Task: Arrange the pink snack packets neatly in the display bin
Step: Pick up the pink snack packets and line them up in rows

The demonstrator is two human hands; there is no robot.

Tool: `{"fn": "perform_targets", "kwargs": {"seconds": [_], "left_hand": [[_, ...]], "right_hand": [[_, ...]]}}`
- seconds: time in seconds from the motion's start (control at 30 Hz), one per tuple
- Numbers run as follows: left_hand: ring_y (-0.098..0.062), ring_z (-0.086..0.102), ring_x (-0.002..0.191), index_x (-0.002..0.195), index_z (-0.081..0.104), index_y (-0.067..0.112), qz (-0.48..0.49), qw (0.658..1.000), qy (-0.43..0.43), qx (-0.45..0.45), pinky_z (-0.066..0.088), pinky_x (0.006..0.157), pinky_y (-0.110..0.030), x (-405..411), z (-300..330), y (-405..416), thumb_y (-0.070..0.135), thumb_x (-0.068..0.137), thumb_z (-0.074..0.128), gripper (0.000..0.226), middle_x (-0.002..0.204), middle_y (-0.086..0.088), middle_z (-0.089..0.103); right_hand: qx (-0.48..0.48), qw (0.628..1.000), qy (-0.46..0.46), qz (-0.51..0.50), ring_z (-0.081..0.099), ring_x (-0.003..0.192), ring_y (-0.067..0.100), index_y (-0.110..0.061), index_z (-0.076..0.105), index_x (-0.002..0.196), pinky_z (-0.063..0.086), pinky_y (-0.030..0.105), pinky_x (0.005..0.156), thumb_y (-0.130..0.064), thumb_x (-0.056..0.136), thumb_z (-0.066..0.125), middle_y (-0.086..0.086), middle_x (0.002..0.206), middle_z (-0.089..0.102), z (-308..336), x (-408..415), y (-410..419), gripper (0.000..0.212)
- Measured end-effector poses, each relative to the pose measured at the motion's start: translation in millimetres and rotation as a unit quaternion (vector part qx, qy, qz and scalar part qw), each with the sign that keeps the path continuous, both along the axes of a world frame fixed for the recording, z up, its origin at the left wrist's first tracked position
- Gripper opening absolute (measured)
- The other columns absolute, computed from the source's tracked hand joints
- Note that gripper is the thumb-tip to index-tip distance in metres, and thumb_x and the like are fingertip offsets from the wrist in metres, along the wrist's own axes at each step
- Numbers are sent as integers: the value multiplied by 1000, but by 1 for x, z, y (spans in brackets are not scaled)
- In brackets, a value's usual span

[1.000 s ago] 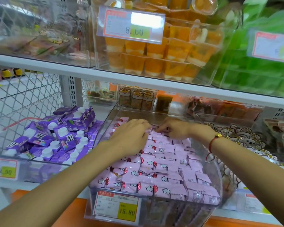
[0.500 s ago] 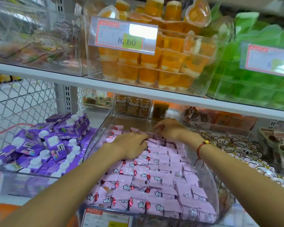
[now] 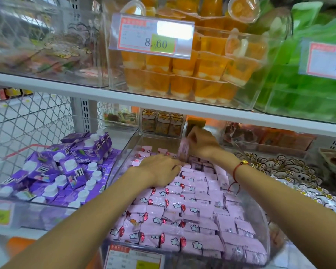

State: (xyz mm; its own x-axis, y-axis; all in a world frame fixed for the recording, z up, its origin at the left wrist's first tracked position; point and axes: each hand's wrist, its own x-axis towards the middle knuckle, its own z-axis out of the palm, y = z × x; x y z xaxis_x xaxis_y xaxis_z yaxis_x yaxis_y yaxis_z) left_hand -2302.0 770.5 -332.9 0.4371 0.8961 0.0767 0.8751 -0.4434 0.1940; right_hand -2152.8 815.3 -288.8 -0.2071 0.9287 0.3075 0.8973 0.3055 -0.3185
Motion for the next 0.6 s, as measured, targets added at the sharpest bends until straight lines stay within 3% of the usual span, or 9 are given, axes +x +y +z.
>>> {"fn": "perform_targets", "kwargs": {"seconds": [0.13, 0.2, 0.27, 0.3, 0.37, 0.43, 0.47, 0.53, 0.6], "left_hand": [[-24, 45, 126, 140, 43, 34, -2, 1000, -15, -11, 43, 99, -39, 0, 2, -1, 34, 102, 25, 41, 146, 2, 44], [-19, 59, 101, 136, 47, 32, 3, 998, -67, -14, 50, 80, -32, 2, 4, -2, 29, 101, 32, 38, 132, -1, 56], [-11, 54, 65, 127, 56, 25, 66, 984, -162, -17, 44, 58, -23, 6, 11, -1, 28, 100, 38, 32, 103, 0, 66], [-9, 51, 58, 121, 56, 23, 105, 973, -207, -9, 42, 55, -22, 8, 16, -1, 31, 100, 38, 29, 92, 4, 66], [-7, 56, 66, 119, 54, 24, 128, 954, -272, -7, 44, 62, -23, 8, 27, 0, 43, 99, 38, 32, 87, 8, 64], [-9, 55, 91, 128, 50, 19, 77, 947, -306, -64, 43, 76, -24, 8, 38, -1, 51, 95, 41, 47, 112, 5, 61], [-8, 54, 95, 131, 49, 16, 50, 945, -306, -99, 42, 74, -20, 9, 42, -3, 51, 94, 44, 51, 118, 5, 59], [1, 59, 76, 133, 49, 12, 20, 941, -304, -146, 41, 55, -10, 8, 45, -7, 42, 94, 52, 50, 103, 7, 64], [6, 60, 61, 133, 50, 12, 29, 936, -307, -169, 43, 48, -10, 6, 46, -8, 33, 94, 56, 45, 90, 9, 64]], "right_hand": [[25, 987, 146, -54, 53, 89, 23, -7, 50, 108, 43, 31, 73, -22, 100, 40, 8, 102, 55, 11, 10, -5, 19], [39, 961, 257, -93, 55, 82, 20, -6, 50, 106, 44, 26, 68, -23, 100, 41, 8, 100, 58, 12, 23, -11, 20], [23, 913, 392, -108, 60, 83, 21, -3, 49, 104, 50, 26, 68, -17, 100, 40, 13, 104, 61, 14, 33, -22, 17], [4, 887, 448, -106, 63, 87, 25, -1, 49, 103, 53, 28, 72, -15, 100, 40, 16, 107, 62, 15, 38, -27, 17], [-34, 870, 480, -108, 66, 94, 30, -1, 54, 92, 56, 36, 79, -12, 99, 41, 20, 108, 65, 17, 42, -36, 18], [-77, 865, 485, -98, 67, 94, 29, -4, 57, 85, 56, 37, 84, -11, 99, 43, 21, 108, 66, 17, 42, -44, 21], [-101, 857, 498, -87, 68, 89, 26, -2, 59, 91, 58, 32, 80, -12, 99, 43, 20, 107, 67, 17, 40, -47, 20], [-150, 829, 536, -53, 67, 77, 19, 3, 57, 112, 58, 21, 61, -14, 100, 42, 19, 106, 67, 18, 36, -54, 26], [-182, 821, 540, -35, 66, 79, 21, 5, 51, 122, 57, 20, 55, -12, 100, 41, 22, 113, 64, 20, 33, -59, 29]]}}
